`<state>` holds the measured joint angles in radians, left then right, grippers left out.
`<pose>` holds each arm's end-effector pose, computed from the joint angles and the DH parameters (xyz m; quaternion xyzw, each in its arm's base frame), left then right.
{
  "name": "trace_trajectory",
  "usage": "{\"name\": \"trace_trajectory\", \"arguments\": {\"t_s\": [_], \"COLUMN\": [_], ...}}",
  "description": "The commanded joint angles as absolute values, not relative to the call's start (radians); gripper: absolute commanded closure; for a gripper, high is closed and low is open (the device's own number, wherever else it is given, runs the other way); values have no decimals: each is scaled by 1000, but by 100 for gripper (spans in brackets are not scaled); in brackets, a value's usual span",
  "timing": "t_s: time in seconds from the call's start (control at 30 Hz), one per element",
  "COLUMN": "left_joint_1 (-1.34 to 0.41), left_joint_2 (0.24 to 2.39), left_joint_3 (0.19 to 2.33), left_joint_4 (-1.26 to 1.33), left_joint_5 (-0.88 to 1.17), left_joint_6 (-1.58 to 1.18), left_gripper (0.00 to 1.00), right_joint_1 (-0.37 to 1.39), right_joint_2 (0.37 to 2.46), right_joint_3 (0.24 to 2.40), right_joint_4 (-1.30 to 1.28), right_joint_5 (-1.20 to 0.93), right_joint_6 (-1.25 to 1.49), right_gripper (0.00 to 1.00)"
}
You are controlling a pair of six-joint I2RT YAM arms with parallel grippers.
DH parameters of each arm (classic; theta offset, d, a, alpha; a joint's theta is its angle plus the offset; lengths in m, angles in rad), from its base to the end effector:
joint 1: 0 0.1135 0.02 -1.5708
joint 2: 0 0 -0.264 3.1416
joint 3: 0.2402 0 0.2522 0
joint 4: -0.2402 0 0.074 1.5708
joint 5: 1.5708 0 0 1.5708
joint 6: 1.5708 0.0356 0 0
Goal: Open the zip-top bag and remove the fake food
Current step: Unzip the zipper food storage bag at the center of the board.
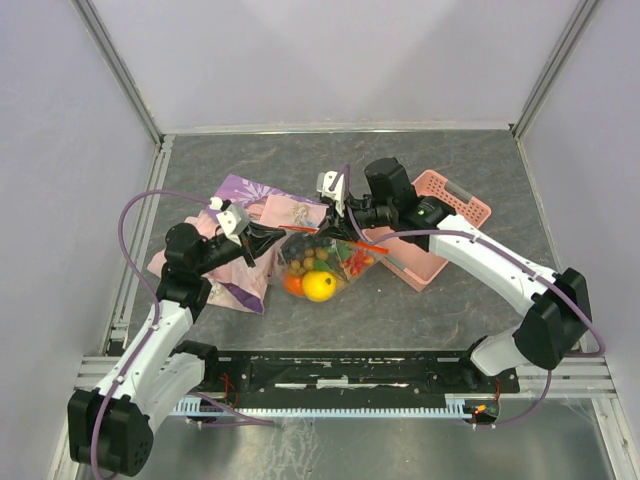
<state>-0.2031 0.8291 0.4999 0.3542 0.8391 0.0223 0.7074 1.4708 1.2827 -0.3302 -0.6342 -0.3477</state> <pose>0.1814 -0.0644 0.2882 0.3615 0.6008 -0.3423 0.6255 0.2407 0.2335 0.3384 -0.5489 0.6310 0.3506 0.4213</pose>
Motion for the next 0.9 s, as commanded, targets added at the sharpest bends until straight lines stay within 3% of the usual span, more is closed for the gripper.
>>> {"name": "trace_trajectory", "arguments": {"t_s": [0.0, 0.87], "left_joint_1": [-185, -164], "left_joint_2": [835, 849], "left_joint_3": [494, 493], "left_joint_4": [418, 431], "left_joint_5": [821, 833], "left_joint_6": [-18, -53], "left_gripper": [97, 97], "right_joint_1": [678, 655], "right_joint_2": [1406, 1315], "right_joint_3": [1270, 1192], "right_joint_4": [-311, -363], "right_joint_5": [-608, -527], "right_joint_6": [-326, -329], "right_gripper": [98, 98]}}
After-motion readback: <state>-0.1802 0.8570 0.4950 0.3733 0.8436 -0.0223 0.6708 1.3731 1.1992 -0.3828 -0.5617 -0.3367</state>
